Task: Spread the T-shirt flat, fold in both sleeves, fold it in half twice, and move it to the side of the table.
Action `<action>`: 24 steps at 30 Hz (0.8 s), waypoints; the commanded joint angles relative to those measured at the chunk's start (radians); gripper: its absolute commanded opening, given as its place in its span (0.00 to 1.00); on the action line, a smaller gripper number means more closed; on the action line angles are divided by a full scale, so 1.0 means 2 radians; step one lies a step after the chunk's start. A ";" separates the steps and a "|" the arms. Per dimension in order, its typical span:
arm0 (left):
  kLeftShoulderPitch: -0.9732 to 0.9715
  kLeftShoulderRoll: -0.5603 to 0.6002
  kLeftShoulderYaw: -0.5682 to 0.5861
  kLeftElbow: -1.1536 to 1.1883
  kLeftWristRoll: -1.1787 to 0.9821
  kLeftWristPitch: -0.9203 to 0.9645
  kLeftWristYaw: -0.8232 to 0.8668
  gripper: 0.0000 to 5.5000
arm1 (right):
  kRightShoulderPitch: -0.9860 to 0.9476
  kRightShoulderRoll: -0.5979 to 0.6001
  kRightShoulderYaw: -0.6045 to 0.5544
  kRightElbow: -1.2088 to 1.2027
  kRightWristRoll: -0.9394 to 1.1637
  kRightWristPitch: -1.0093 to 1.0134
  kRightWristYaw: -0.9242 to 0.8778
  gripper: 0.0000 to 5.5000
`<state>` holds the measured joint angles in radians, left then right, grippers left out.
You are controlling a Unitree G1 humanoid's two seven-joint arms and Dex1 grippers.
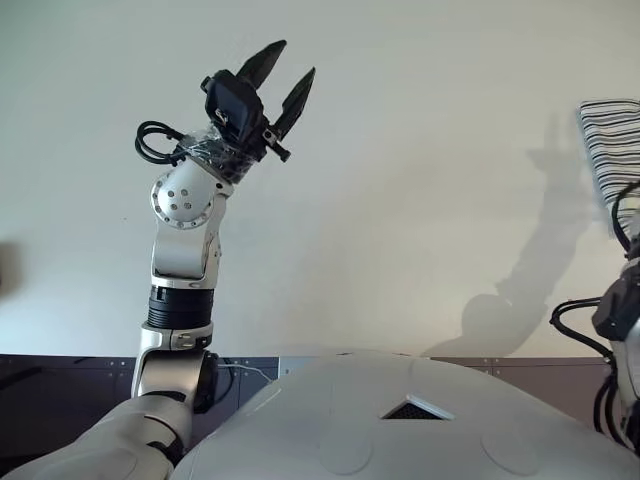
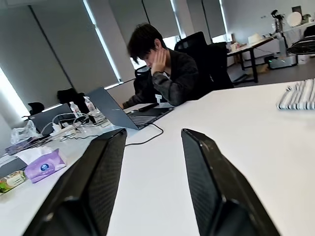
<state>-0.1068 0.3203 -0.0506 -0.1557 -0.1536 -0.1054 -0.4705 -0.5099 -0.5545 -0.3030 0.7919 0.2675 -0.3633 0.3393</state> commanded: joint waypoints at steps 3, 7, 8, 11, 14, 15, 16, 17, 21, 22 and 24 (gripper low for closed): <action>0.058 -0.104 0.003 -0.036 0.034 0.055 0.150 0.37 | 0.139 0.163 0.118 -0.340 -0.031 0.124 -0.099 0.23; 0.047 -0.147 -0.002 0.004 0.052 0.076 0.206 0.37 | 0.171 0.197 0.158 -0.374 -0.074 0.184 -0.130 0.23; 0.041 -0.156 -0.001 0.015 0.056 0.080 0.218 0.37 | 0.177 0.204 0.164 -0.379 -0.081 0.191 -0.133 0.23; 0.028 -0.169 -0.006 0.048 0.072 0.076 0.239 0.37 | 0.185 0.224 0.183 -0.380 -0.096 0.203 -0.140 0.23; 0.022 -0.172 -0.008 0.082 0.086 0.053 0.248 0.37 | 0.182 0.236 0.196 -0.360 -0.114 0.198 -0.141 0.23; 0.019 -0.173 -0.008 0.093 0.092 0.044 0.252 0.37 | 0.178 0.238 0.195 -0.351 -0.117 0.198 -0.143 0.23; 0.017 -0.174 -0.009 0.105 0.095 0.035 0.255 0.37 | 0.173 0.240 0.190 -0.342 -0.117 0.195 -0.145 0.23; 0.015 -0.176 -0.009 0.113 0.098 0.028 0.258 0.37 | 0.169 0.241 0.187 -0.336 -0.118 0.194 -0.148 0.23; 0.003 -0.184 -0.004 0.137 0.100 0.010 0.269 0.37 | 0.157 0.239 0.186 -0.317 -0.126 0.185 -0.146 0.23; 0.000 -0.185 -0.003 0.141 0.100 0.008 0.270 0.37 | 0.155 0.239 0.186 -0.316 -0.129 0.185 -0.145 0.23; -0.004 -0.188 -0.003 0.146 0.101 0.006 0.272 0.37 | 0.152 0.238 0.185 -0.312 -0.131 0.184 -0.142 0.23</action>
<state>-0.0962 -0.0451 -0.0618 0.1163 0.0446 -0.0894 0.0613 -0.1881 -0.0792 0.0693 0.1539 0.0125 0.0049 0.0508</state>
